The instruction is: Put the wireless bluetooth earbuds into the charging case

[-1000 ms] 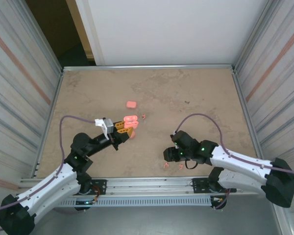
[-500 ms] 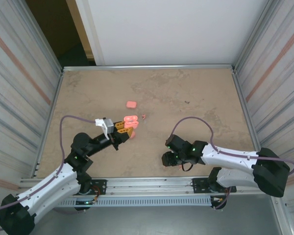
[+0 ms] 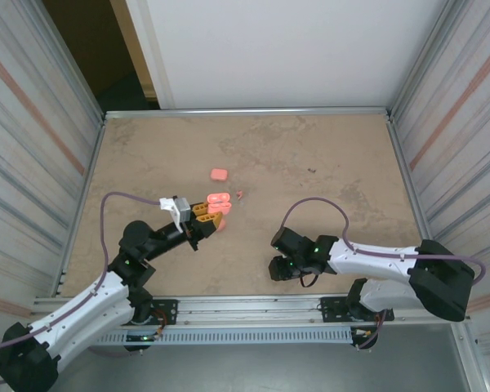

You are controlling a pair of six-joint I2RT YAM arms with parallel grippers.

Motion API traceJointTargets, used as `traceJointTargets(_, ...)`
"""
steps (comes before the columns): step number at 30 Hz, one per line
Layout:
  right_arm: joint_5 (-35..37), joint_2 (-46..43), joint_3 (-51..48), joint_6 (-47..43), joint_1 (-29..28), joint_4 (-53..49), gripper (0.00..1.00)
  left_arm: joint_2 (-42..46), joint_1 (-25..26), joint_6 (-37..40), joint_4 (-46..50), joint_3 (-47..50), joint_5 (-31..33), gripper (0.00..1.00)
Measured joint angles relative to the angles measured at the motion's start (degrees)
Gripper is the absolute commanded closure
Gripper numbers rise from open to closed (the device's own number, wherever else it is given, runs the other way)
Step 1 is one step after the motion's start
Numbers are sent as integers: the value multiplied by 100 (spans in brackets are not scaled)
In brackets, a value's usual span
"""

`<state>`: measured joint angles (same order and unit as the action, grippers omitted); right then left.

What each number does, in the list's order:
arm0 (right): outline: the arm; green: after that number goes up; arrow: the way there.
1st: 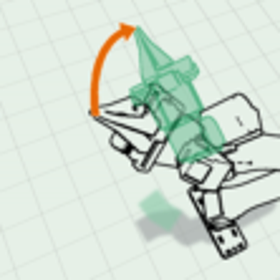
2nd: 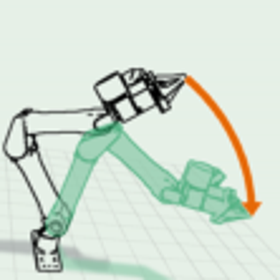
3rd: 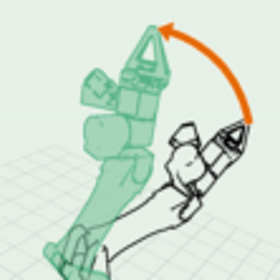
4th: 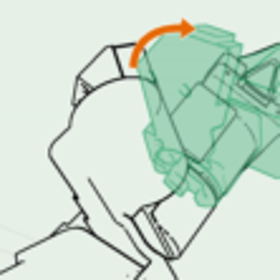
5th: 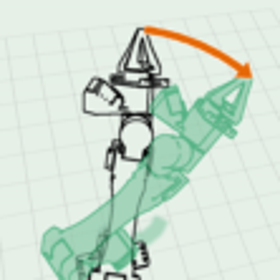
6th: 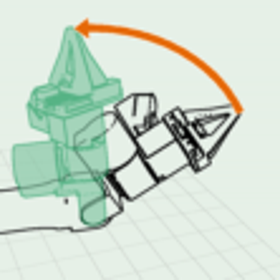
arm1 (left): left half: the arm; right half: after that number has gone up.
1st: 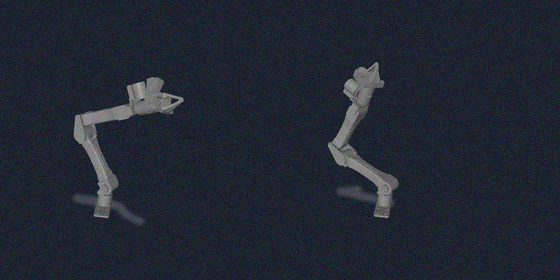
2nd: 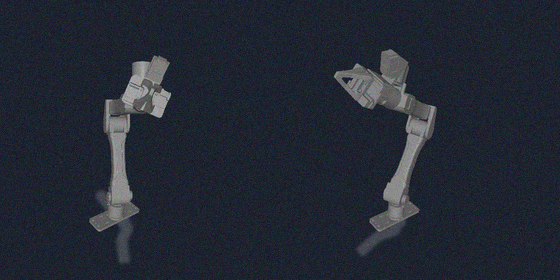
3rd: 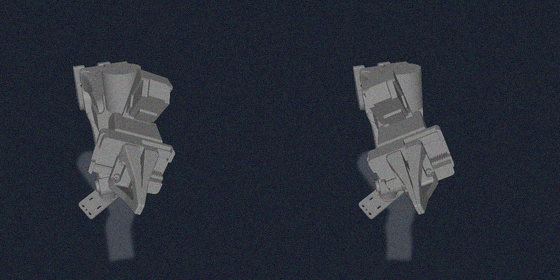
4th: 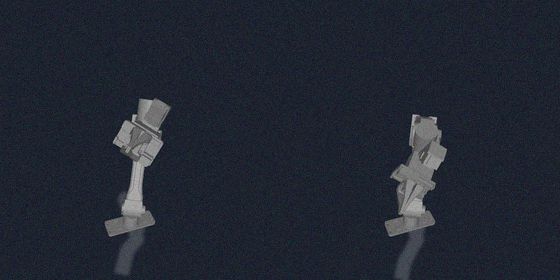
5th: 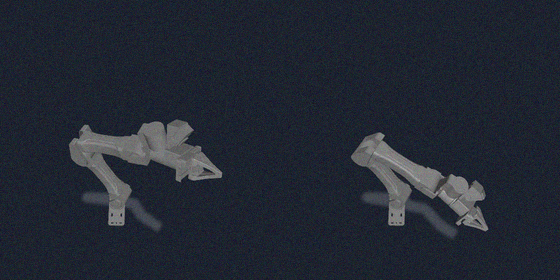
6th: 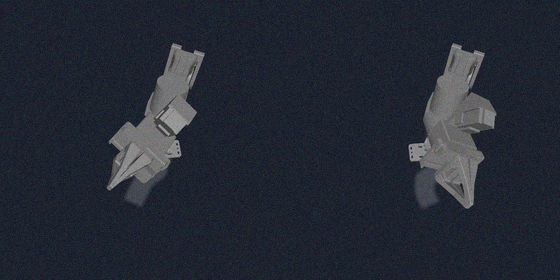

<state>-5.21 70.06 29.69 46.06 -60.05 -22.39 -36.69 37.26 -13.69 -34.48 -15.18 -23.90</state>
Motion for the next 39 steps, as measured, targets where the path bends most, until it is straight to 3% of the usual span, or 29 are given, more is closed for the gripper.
traceJointTargets(21,-31,177,74,-20,-37,39,79,-42,0,-2,2,0,-2,100)
traceJointTargets(30,317,-420,389,-332,-37,-310,79,-87,0,-13,-2,0,-7,100)
traceJointTargets(39,859,-1104,1165,-1209,46,-573,79,-586,0,-160,-229,0,-208,100)
